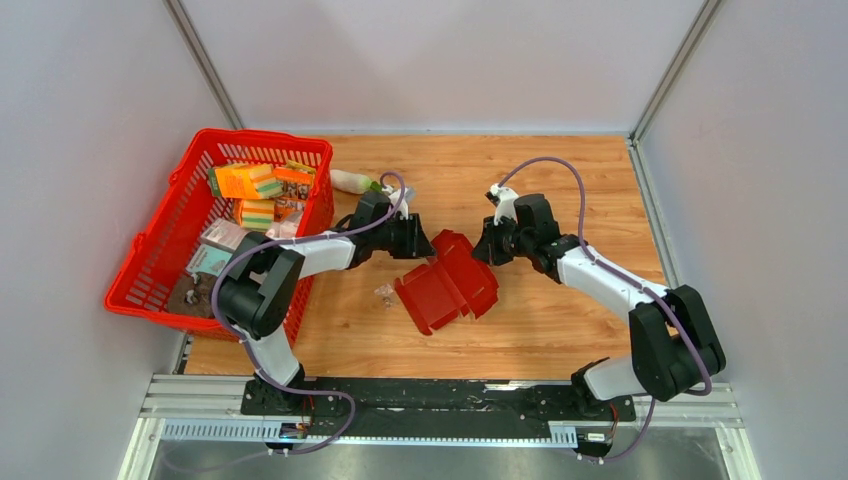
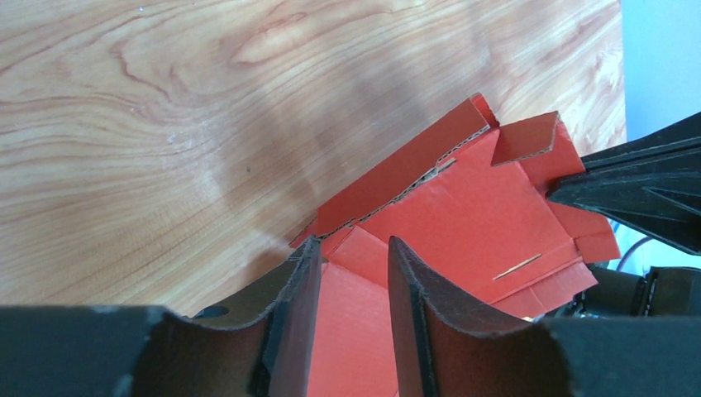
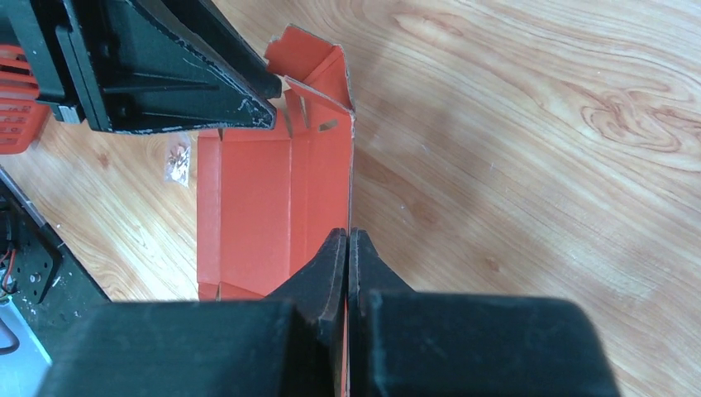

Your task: Fold the paper box

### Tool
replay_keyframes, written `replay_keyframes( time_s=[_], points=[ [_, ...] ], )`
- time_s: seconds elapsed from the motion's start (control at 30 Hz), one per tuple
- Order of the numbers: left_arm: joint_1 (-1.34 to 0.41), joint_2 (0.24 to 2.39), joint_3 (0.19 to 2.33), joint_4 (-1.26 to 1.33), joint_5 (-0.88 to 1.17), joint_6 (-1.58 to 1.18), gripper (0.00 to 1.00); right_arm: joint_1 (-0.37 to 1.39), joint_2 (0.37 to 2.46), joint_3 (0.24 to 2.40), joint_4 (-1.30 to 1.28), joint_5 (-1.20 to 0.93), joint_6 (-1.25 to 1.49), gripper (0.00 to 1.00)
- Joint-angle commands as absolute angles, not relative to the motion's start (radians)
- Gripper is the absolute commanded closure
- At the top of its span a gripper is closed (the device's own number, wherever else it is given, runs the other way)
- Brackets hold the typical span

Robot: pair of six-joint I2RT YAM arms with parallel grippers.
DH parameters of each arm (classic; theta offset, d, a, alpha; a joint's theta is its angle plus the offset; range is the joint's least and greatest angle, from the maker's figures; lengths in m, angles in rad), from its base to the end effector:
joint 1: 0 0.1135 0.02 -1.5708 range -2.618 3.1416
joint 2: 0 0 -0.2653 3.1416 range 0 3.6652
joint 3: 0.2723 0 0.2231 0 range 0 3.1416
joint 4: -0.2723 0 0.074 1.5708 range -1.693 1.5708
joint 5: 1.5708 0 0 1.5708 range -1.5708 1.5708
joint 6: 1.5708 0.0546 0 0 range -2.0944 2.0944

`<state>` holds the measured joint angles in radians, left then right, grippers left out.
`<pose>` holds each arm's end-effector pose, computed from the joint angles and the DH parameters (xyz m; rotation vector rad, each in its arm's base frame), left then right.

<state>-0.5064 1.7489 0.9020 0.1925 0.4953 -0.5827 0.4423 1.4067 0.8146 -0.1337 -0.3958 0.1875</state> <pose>0.2944 -0.1930 0.1791 0.2044 2.3733 -1.1152 0.2454 0.1395 0.2225 -0.5071 2.2969 0.7729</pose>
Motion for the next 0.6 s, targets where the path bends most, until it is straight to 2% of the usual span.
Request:
replay_keyframes(
  time_s=[0.0,0.17,0.5,0.53,0.57],
  points=[
    [-0.515,1.743,0.884,0.233,0.457,-0.566,0.53,0.440,1.417,0.821,-0.066,-0.422,0.206,1.00],
    [-0.515,1.721,0.884,0.189,0.410,-0.526,0.44,0.440,1.407,0.816,-0.069,-0.422,0.206,1.00],
    [-0.515,1.796,0.925,0.213,0.480,-0.517,0.45,0.440,1.396,0.819,-0.074,-0.434,0.206,1.00],
    [-0.515,1.799,0.923,0.225,0.486,-0.520,0.46,0.440,1.396,0.818,-0.072,-0.433,0.204,1.00],
    [-0.515,1.798,0.919,0.235,0.489,-0.532,0.51,0.440,1.394,0.818,-0.071,-0.430,0.204,1.00]
  ],
)
